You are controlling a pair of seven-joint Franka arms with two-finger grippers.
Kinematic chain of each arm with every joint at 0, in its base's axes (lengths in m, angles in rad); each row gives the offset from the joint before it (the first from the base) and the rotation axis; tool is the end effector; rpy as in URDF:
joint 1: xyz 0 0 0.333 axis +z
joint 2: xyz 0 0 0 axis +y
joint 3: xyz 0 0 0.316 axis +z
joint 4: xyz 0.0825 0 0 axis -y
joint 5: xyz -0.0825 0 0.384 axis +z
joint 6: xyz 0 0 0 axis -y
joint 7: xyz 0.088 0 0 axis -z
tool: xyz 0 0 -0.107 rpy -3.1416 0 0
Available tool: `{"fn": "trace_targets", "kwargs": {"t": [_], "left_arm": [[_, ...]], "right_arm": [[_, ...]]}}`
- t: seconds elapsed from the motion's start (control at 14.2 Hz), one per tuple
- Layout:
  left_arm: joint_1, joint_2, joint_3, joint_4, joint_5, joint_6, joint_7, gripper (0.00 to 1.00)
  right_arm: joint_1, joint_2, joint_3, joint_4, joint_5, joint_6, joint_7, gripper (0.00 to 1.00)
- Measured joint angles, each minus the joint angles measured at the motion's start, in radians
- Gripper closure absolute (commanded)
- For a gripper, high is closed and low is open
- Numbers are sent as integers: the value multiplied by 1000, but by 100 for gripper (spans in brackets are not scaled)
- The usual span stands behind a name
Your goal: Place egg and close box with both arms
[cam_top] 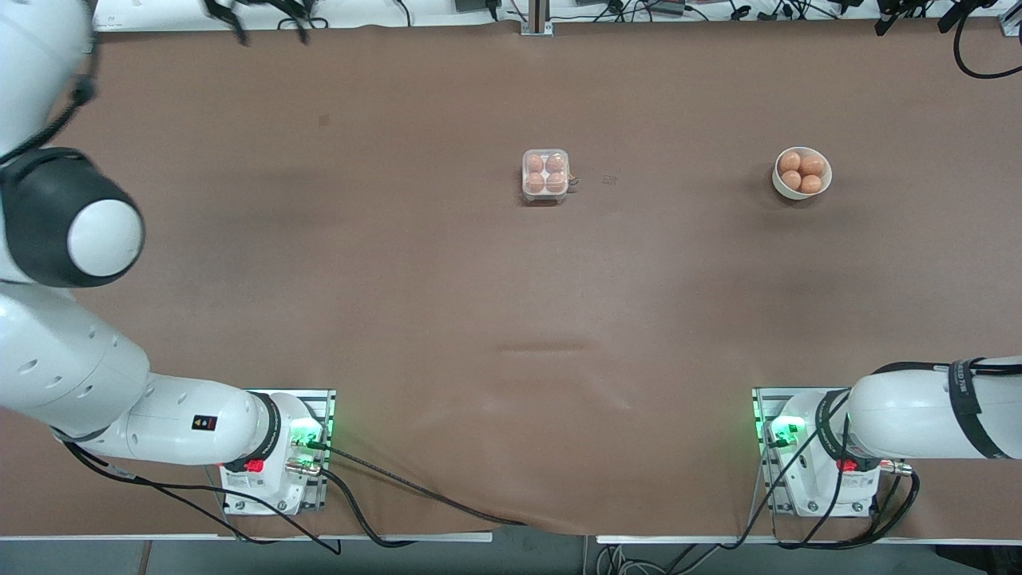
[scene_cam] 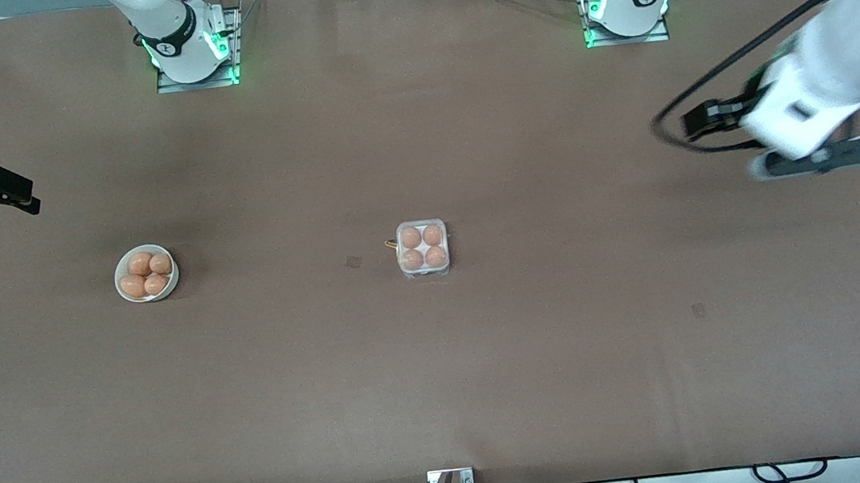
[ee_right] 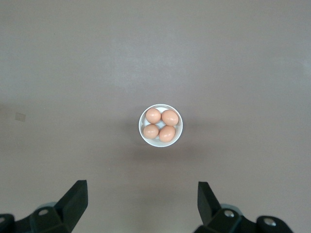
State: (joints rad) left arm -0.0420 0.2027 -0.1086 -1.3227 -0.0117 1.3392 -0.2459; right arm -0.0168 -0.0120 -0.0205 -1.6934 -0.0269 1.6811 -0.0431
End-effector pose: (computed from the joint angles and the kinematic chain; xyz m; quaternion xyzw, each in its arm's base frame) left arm 0.5848 -0.0829 0.6050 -0.9945 -0.0467 0.0938 0.0018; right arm 0.5569 -0.0234 0.5826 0.9999 0.0044 -0.0007 0.0132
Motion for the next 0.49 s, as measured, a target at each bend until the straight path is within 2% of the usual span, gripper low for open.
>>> {"fn": "trace_targets", "kwargs": {"t": [0.21,0.49], "left_arm": [[35,-104,47,-58,-27,38,15,0],[34,-270,68,-333,-27,224,127,0]], "right_arm": [[0,0,8,1,0,1,-1,0],[0,-1,11,2,0,1,-1,0]]}}
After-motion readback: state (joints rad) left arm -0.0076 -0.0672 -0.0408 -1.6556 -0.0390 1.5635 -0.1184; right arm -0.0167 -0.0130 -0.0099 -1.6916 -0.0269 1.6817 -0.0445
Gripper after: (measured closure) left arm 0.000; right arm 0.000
